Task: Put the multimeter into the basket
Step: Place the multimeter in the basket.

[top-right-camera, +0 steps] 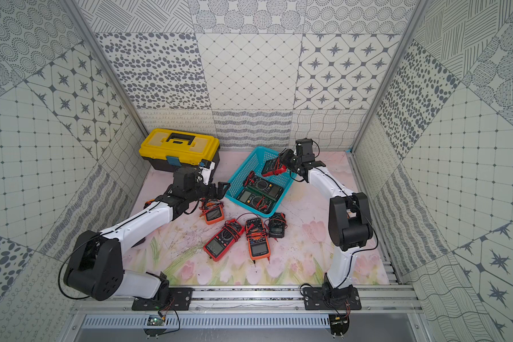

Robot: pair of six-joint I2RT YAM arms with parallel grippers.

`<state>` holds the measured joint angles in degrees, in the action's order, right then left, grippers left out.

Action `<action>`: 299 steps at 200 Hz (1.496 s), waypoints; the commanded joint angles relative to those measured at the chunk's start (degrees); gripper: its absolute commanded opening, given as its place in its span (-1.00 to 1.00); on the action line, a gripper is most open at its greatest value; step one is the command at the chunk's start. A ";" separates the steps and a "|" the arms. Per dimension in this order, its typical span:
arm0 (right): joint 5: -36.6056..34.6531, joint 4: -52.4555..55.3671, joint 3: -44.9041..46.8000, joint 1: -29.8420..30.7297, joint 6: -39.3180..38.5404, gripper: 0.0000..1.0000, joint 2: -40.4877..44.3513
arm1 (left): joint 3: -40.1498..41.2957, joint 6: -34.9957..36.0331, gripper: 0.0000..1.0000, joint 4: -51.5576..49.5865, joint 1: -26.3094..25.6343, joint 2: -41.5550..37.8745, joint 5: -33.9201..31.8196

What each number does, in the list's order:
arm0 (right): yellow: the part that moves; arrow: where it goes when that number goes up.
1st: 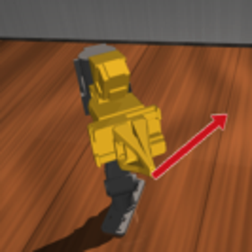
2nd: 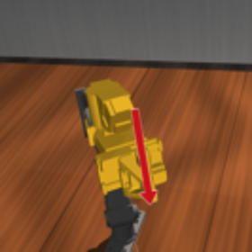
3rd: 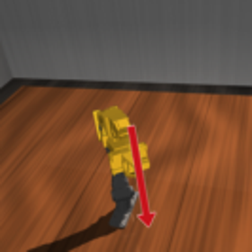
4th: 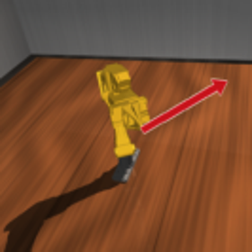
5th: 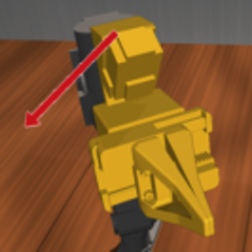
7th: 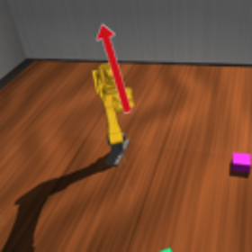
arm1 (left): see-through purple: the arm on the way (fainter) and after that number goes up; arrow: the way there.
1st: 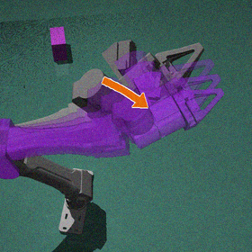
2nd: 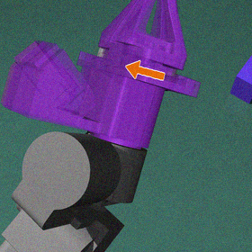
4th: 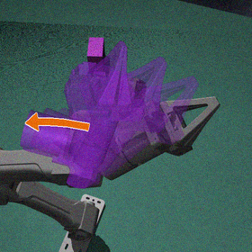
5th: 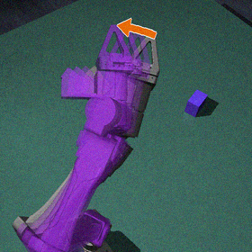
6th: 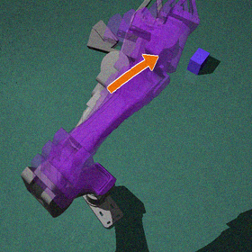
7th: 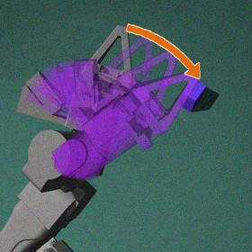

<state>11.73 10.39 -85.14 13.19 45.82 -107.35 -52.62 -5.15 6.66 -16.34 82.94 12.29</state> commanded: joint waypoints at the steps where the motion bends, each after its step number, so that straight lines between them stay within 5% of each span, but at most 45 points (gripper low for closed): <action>1: -0.58 -5.45 -3.36 0.43 0.60 -1.00 -2.04 | 0.35 -2.67 0.98 0.90 0.43 -0.49 -0.07; 79: 8.28 -7.17 -6.62 0.02 9.13 -1.00 -10.30 | -0.83 -4.76 0.98 -1.76 0.43 0.67 -1.00; 110: 5.62 2.12 -9.31 0.04 5.69 -1.00 -12.36 | -1.87 -5.44 0.98 -3.95 0.42 1.91 -0.77; 140: 0.12 9.40 -10.74 0.34 1.23 -0.10 -13.23 | -1.53 -5.85 0.98 -3.70 0.46 2.05 -0.44; 206: -9.46 19.80 -17.06 1.44 -5.41 0.76 -13.42 | -1.49 -5.41 0.98 -3.83 0.39 1.79 -1.05; 267: -19.67 27.12 -22.13 3.11 -10.24 0.87 -11.47 | -1.69 -4.54 0.98 -4.13 0.45 1.52 -1.59; 299: -19.45 27.93 -23.29 3.66 -12.42 0.53 -11.00 | -1.77 -4.34 0.97 -4.12 0.47 1.38 -1.94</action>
<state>-5.52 36.86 -106.43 16.23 36.45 -120.16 -53.60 -10.39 3.40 -16.34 84.68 11.40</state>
